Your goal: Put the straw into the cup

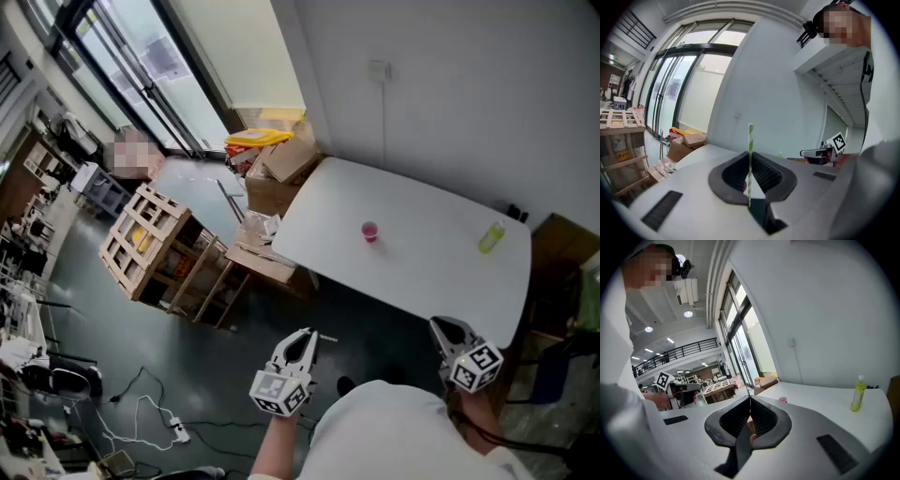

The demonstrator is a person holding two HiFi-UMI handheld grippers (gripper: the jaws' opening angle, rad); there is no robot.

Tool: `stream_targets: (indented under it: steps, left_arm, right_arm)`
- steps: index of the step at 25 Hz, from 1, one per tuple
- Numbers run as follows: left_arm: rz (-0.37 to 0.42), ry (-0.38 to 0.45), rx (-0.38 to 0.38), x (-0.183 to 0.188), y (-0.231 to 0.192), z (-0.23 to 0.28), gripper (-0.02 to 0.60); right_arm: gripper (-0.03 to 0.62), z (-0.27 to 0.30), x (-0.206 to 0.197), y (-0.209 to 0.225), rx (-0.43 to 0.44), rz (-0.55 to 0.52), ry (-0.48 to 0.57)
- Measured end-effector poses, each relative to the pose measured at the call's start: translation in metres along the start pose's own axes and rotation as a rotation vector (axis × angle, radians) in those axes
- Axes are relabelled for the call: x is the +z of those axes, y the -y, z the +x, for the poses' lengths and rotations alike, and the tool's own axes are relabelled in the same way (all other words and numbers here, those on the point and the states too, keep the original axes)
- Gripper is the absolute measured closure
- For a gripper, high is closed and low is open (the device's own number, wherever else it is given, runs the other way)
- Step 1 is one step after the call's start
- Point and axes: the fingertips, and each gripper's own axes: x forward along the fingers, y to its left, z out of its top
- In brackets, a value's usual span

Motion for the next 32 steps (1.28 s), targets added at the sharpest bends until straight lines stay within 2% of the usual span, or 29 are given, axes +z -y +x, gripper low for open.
stream_targets:
  steps: [11, 21, 32]
  left_arm:
    - [-0.004, 0.008, 0.008, -0.003, 0.012, 0.001, 0.563]
    - [-0.013, 0.019, 0.038, -0.009, 0.03, -0.001, 0.563]
    - [-0.011, 0.026, 0.089, -0.02, 0.05, 0.006, 0.563]
  right_arm:
    - [0.56, -0.011, -0.003, 0.007, -0.002, -0.005, 0.005]
    - [0.559, -0.024, -0.009, 0.009, 0.045, -0.014, -0.029]
    - [0.559, -0.04, -0.017, 0.035, 0.082, -0.016, -0.06]
